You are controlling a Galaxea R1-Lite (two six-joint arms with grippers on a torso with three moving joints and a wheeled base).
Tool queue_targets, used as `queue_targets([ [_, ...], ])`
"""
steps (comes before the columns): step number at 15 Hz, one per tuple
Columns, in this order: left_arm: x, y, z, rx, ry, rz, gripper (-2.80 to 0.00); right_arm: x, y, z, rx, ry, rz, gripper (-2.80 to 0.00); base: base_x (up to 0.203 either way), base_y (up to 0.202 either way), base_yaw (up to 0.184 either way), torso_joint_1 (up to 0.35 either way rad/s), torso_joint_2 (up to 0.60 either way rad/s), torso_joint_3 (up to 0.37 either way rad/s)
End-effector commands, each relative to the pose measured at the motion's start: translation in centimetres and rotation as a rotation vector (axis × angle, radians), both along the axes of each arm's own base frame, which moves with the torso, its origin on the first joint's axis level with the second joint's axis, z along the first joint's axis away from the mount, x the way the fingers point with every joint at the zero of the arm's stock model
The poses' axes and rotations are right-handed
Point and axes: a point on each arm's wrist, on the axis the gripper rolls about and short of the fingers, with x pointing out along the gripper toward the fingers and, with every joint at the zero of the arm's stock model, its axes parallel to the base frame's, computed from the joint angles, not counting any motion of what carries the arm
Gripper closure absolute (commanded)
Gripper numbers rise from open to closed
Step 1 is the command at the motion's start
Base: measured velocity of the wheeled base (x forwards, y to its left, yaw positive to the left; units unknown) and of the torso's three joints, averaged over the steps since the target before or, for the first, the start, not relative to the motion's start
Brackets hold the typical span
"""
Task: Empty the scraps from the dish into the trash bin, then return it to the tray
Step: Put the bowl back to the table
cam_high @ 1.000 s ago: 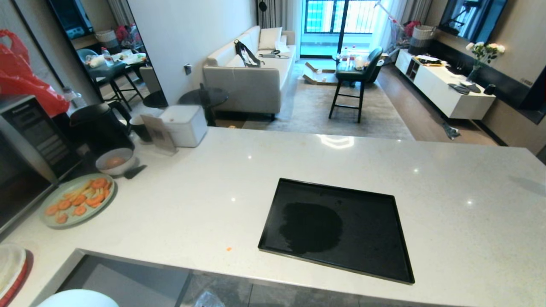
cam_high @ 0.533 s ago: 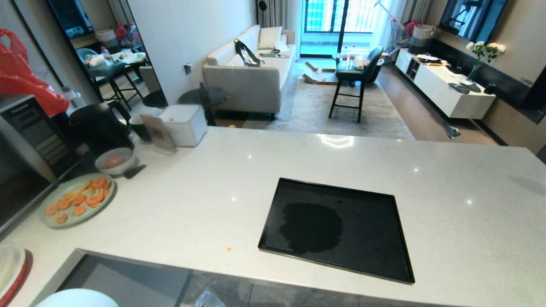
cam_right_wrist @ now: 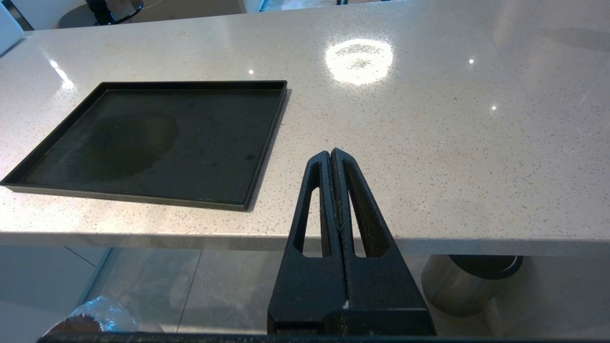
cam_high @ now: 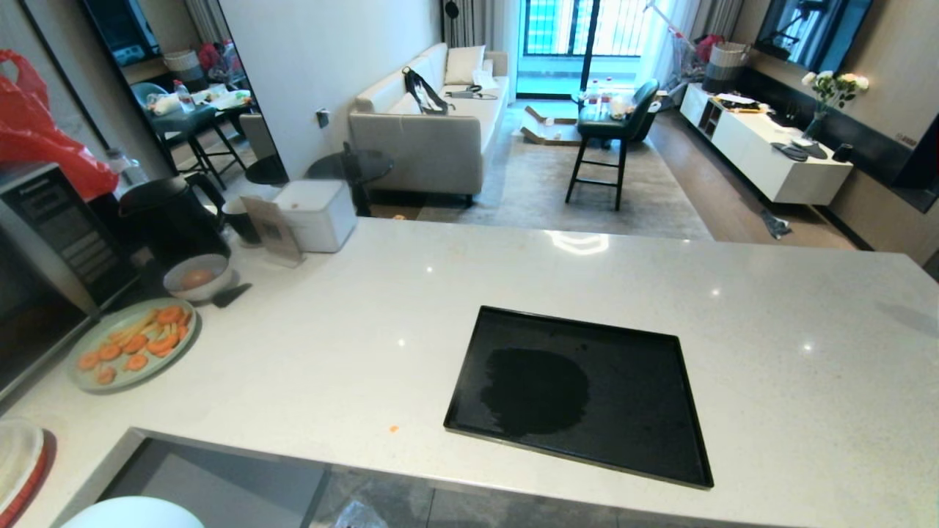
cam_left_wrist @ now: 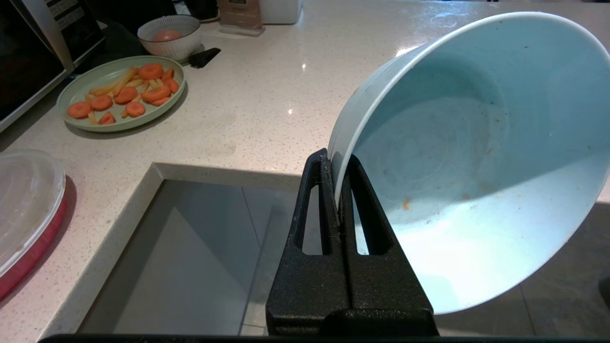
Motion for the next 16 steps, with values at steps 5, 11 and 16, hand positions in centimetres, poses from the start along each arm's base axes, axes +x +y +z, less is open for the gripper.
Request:
queue_targets([
  [5,0.0,0.0,0.0,0.01,0.0,-0.01,0.0,0.0,0.0,0.0,0.0,-0.002,0.001,0.0,0.0,0.0,0.0,0.0,0.0,0.0],
  [11,1.1,-0.3,3.5,0.038,0.102,-0.148,0.0,0.0,0.0,0.0,0.0,-0.002,0.0,0.0,0.0,0.0,0.0,0.0,0.0,0.0],
  [16,7.3,-1.0,11.0,0.061,0.278,-0.402,0.0,0.0,0.0,0.0,0.0,-0.001,0.0,0.0,0.0,0.0,0.0,0.0,0.0,0.0],
])
